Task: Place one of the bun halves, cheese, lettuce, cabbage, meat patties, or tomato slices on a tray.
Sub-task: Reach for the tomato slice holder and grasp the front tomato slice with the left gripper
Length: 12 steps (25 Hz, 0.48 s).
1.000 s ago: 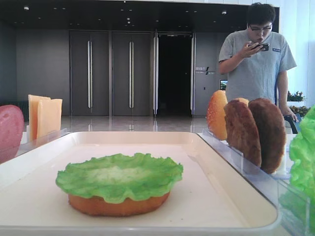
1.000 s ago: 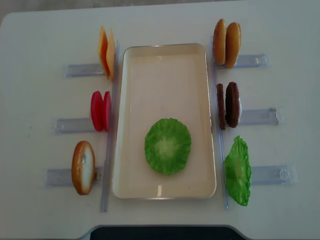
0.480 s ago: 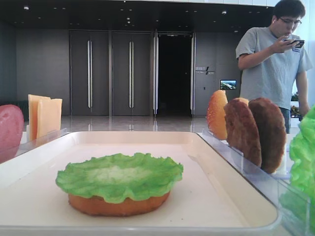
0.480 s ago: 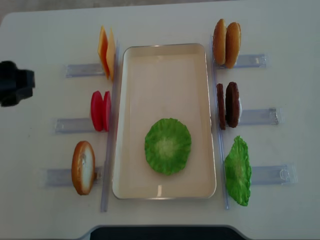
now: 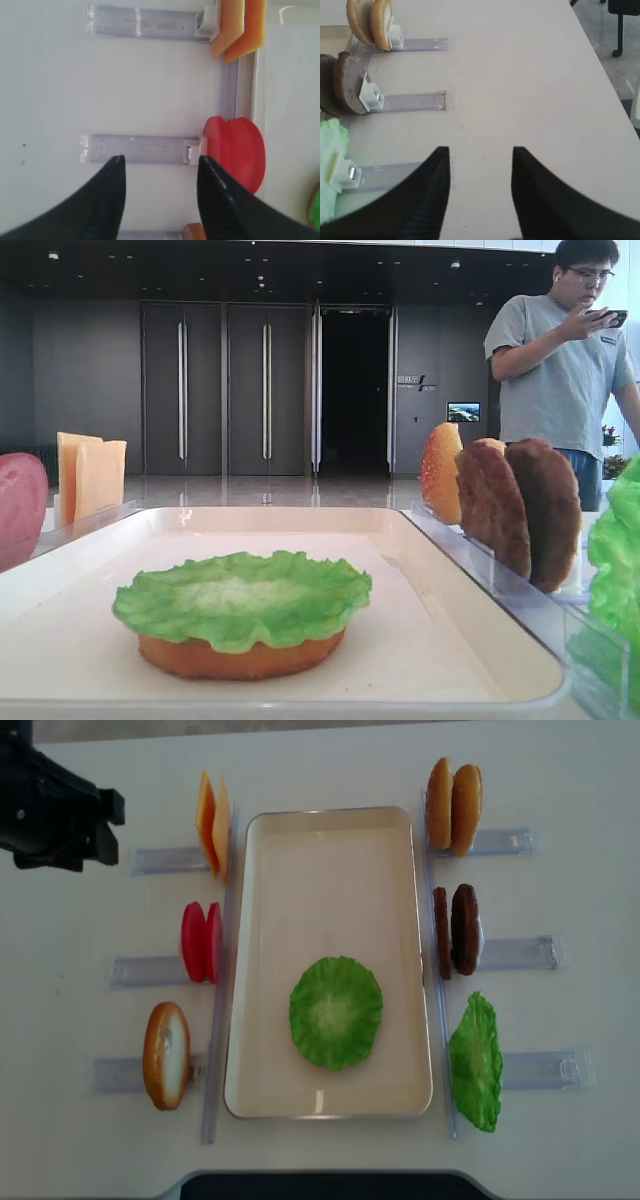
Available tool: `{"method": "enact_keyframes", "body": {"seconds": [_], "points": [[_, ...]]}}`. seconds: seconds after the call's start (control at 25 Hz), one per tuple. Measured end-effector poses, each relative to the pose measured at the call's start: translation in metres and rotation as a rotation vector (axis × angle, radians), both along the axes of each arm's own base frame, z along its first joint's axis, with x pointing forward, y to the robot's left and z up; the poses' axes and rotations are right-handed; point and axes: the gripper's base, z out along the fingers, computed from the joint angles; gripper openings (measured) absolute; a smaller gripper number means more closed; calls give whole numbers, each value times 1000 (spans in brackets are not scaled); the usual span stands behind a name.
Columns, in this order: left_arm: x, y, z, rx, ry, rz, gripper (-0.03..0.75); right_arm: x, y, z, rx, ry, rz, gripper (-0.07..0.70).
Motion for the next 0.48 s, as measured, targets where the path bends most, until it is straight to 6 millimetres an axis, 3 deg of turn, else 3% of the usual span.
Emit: {"method": "enact_keyframes", "body": {"seconds": [0.24, 0.48], "points": [[25, -5, -10, -32, 47, 2, 367, 0, 0, 0, 0, 0, 0, 309], [30, -6, -22, -27, 106, 0, 368, 0, 0, 0, 0, 0, 0, 309]]}}
